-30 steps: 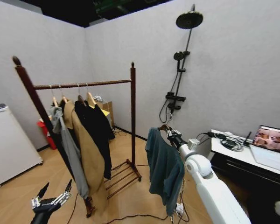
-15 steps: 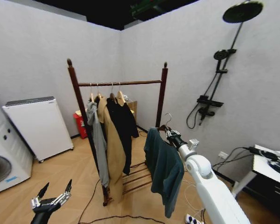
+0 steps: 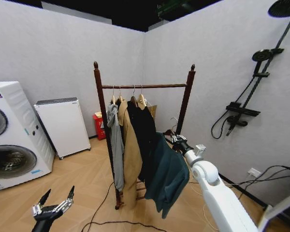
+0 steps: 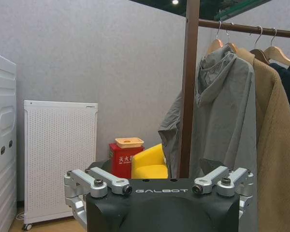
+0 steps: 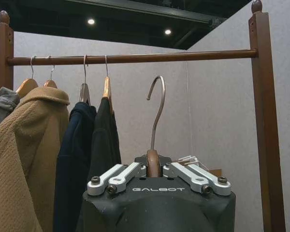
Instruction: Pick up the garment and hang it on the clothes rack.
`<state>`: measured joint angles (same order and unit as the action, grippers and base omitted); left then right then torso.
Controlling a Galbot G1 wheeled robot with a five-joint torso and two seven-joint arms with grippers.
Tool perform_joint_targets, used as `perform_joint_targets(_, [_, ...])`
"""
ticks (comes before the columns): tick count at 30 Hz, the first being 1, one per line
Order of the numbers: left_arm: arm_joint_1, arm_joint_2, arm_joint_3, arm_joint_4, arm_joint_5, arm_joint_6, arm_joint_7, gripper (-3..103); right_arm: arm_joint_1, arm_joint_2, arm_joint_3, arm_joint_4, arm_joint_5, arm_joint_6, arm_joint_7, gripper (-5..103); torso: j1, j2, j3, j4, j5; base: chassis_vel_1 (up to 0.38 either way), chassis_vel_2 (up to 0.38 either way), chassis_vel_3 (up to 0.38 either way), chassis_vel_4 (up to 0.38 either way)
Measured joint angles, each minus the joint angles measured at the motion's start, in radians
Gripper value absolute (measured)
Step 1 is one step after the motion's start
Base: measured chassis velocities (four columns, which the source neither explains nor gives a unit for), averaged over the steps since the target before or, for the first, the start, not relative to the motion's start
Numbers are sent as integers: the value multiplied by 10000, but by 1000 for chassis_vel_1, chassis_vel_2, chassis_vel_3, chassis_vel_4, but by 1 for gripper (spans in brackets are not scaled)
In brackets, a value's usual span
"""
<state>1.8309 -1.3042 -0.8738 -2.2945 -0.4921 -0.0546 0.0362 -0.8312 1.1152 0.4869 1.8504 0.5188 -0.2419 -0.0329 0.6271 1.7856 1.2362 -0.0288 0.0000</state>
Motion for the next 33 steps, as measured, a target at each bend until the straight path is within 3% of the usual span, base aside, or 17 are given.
perform_joint_targets(33, [0,0,0,0,0,0,0,100,-116,-6,36,15,-47,148,-214,9,0,-2,0,-1,1,-36,40,38,-44])
